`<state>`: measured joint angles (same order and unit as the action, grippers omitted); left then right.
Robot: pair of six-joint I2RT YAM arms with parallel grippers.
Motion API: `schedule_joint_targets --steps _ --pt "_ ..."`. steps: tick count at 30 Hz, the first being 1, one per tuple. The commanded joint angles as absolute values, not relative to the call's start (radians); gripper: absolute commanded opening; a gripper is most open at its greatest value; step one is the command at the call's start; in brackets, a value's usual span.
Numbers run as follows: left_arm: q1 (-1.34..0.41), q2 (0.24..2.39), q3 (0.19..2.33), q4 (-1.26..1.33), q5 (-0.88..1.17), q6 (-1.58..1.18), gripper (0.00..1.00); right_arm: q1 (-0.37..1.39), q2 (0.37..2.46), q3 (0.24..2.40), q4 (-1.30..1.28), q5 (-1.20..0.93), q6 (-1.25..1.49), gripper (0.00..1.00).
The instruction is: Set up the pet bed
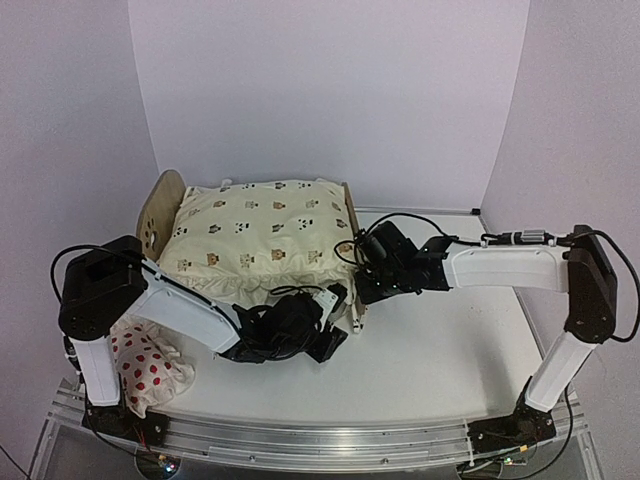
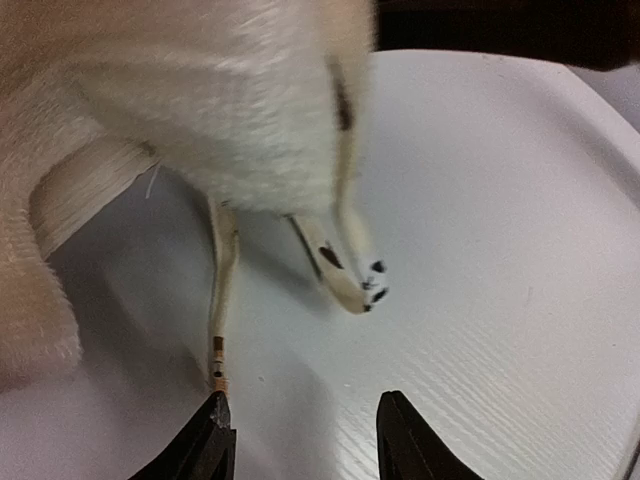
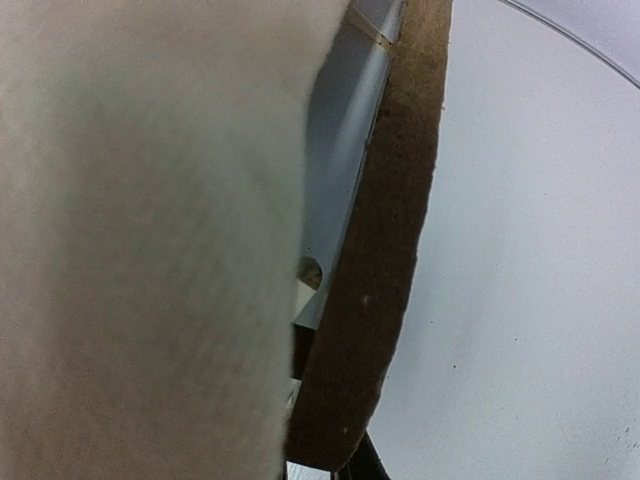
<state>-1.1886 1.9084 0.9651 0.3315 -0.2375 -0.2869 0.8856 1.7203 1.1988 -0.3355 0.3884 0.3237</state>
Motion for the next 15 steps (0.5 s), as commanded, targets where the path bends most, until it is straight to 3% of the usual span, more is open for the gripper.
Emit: schedule_joint_targets --steps 1,9,15 --pt "-1.155 1.958 1.027 0.317 -0.242 -0.207 0.47 0.894 1.637 1.224 -0.184 0.347 0.302 0.00" --pt "-1.130 2.013 1.058 0.306 -0.151 -0.164 0.37 0.894 1.633 1.227 -0.184 0.339 0.300 0.00" --pt "-1.130 2.069 1.075 0.299 -0.202 -0.149 0.24 0.894 1.626 1.229 -0.184 0.327 0.306 0.00"
